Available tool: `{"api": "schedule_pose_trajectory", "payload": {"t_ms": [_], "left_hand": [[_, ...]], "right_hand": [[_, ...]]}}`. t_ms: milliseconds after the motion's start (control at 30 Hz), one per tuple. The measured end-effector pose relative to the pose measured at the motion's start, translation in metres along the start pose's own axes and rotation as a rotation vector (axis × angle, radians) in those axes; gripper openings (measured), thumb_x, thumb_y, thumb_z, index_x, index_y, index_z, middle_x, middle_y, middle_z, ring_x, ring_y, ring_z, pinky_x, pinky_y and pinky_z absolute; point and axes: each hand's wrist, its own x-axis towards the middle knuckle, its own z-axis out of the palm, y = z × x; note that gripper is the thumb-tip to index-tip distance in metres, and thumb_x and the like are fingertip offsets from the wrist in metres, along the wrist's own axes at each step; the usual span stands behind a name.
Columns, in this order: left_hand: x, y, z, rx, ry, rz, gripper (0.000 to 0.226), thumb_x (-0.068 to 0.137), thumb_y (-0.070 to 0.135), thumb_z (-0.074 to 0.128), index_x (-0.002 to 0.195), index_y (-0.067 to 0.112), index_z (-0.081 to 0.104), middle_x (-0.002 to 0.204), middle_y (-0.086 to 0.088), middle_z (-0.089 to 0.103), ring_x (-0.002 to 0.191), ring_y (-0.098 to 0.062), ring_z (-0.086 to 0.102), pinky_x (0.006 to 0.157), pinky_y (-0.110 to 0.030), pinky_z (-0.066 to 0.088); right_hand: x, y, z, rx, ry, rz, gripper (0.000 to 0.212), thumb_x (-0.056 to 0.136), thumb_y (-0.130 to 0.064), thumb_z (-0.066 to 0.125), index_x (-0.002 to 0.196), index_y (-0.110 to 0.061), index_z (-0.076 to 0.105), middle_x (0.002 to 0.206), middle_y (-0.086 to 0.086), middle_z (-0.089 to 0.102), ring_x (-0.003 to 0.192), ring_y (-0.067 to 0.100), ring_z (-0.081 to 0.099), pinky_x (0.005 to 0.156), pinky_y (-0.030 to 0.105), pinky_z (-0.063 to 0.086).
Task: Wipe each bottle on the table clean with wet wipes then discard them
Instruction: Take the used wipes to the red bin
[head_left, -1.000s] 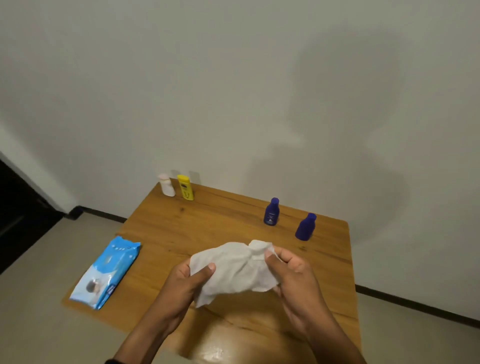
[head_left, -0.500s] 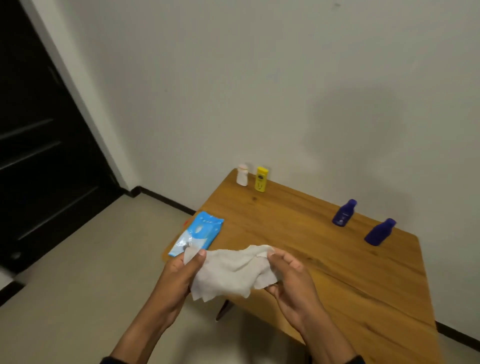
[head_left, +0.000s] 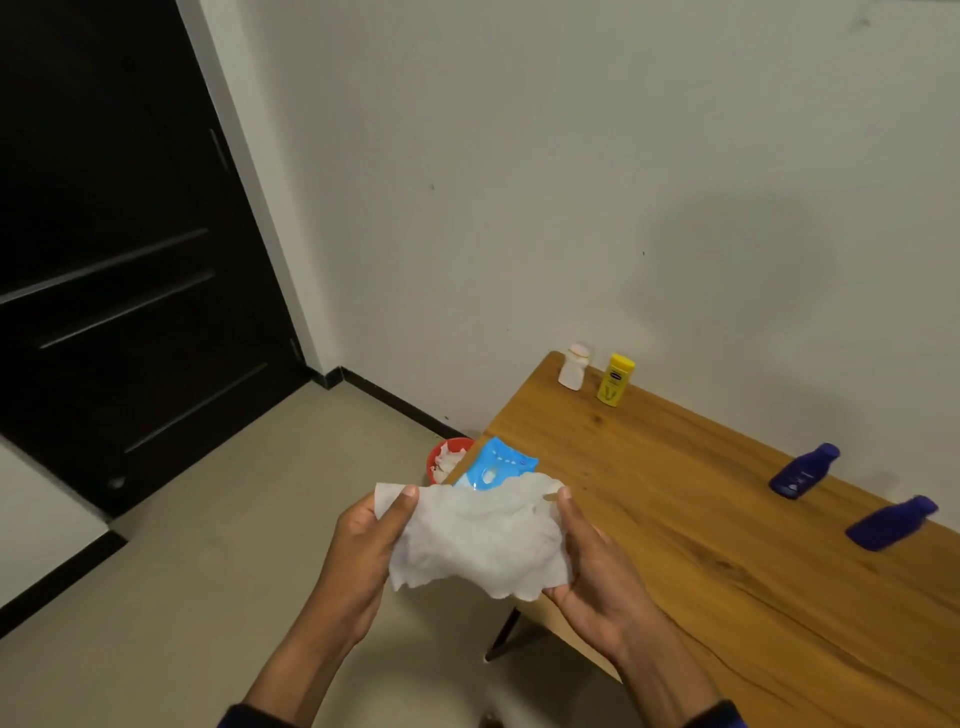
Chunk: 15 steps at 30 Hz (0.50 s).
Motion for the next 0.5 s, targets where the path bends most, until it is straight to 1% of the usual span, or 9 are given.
{"api": "schedule_pose_trajectory", "payload": {"t_ms": [67,100,167,200,267,333,400,433,500], "left_hand": [[0.019,0.003,-0.007,0.022,0.002,-0.017,0.031,0.096,0.035,0.058,0.110,0.012,0.072,0.101,-0.011,0.078,0.096,-0.028,0.075,0.078,-0.037,0.062],[0.030,0.006,-0.013,0.023,0.016,-0.023,0.026,0.098,0.031,0.058,0.109,0.011,0.071,0.099,-0.008,0.079,0.096,-0.028,0.074,0.084,-0.042,0.061],[0.052,0.014,-0.024,0.012,0.026,-0.028,0.020,0.096,0.028,0.063,0.104,0.011,0.070,0.093,-0.004,0.079,0.094,-0.028,0.073,0.089,-0.045,0.058],[0.062,0.020,-0.030,0.015,0.025,-0.031,0.023,0.093,0.030,0.066,0.105,0.011,0.070,0.093,-0.003,0.079,0.093,-0.026,0.074,0.087,-0.044,0.060],[0.081,0.030,-0.042,0.026,0.026,-0.039,0.034,0.086,0.038,0.070,0.107,0.011,0.069,0.095,-0.002,0.079,0.091,-0.020,0.076,0.077,-0.035,0.063],[0.098,0.035,-0.054,0.030,0.031,-0.042,0.033,0.088,0.038,0.068,0.109,0.012,0.070,0.099,-0.003,0.079,0.093,-0.020,0.076,0.072,-0.029,0.062],[0.109,0.036,-0.064,0.056,0.020,-0.054,0.027,0.095,0.034,0.062,0.113,0.016,0.072,0.106,-0.008,0.078,0.099,-0.026,0.075,0.076,-0.032,0.062],[0.116,0.035,-0.069,0.069,-0.004,-0.069,0.027,0.096,0.033,0.061,0.116,0.018,0.071,0.110,-0.008,0.077,0.102,-0.027,0.074,0.078,-0.035,0.062],[0.127,0.032,-0.079,0.098,-0.049,-0.131,0.030,0.093,0.032,0.064,0.120,0.021,0.069,0.113,-0.005,0.077,0.103,-0.024,0.074,0.080,-0.037,0.062]], "right_hand": [[0.019,0.001,0.005,0.001,-0.081,0.052,0.046,0.098,-0.018,0.059,0.136,0.005,0.049,0.137,0.028,0.055,0.128,0.038,0.054,0.104,0.051,0.045],[0.031,0.001,0.008,-0.022,-0.106,0.060,0.046,0.098,-0.012,0.059,0.138,0.006,0.047,0.138,0.029,0.053,0.130,0.039,0.052,0.106,0.051,0.044],[0.053,-0.002,0.012,-0.021,-0.149,0.059,0.049,0.094,-0.001,0.060,0.140,0.006,0.045,0.138,0.029,0.053,0.129,0.041,0.052,0.102,0.051,0.048],[0.063,-0.005,0.016,0.016,-0.162,0.051,0.051,0.091,0.002,0.062,0.140,0.006,0.045,0.138,0.030,0.053,0.126,0.041,0.054,0.095,0.051,0.053],[0.081,-0.011,0.024,0.084,-0.196,0.034,0.058,0.083,0.004,0.070,0.137,0.004,0.049,0.136,0.031,0.054,0.117,0.040,0.060,0.085,0.050,0.057],[0.099,-0.016,0.030,0.101,-0.238,0.080,0.060,0.075,0.005,0.078,0.131,0.003,0.056,0.133,0.030,0.056,0.113,0.041,0.063,0.084,0.051,0.056],[0.116,-0.016,0.039,0.002,-0.201,0.154,0.050,0.080,0.002,0.077,0.126,0.005,0.059,0.128,0.029,0.060,0.111,0.038,0.064,0.088,0.049,0.056],[0.127,-0.013,0.043,-0.083,-0.141,0.190,0.039,0.083,-0.002,0.075,0.119,0.006,0.062,0.121,0.027,0.065,0.104,0.035,0.067,0.086,0.045,0.057],[0.149,-0.005,0.052,-0.248,-0.009,0.211,0.023,0.086,-0.006,0.069,0.107,0.004,0.065,0.103,0.023,0.071,0.086,0.028,0.072,0.072,0.036,0.061]]}}
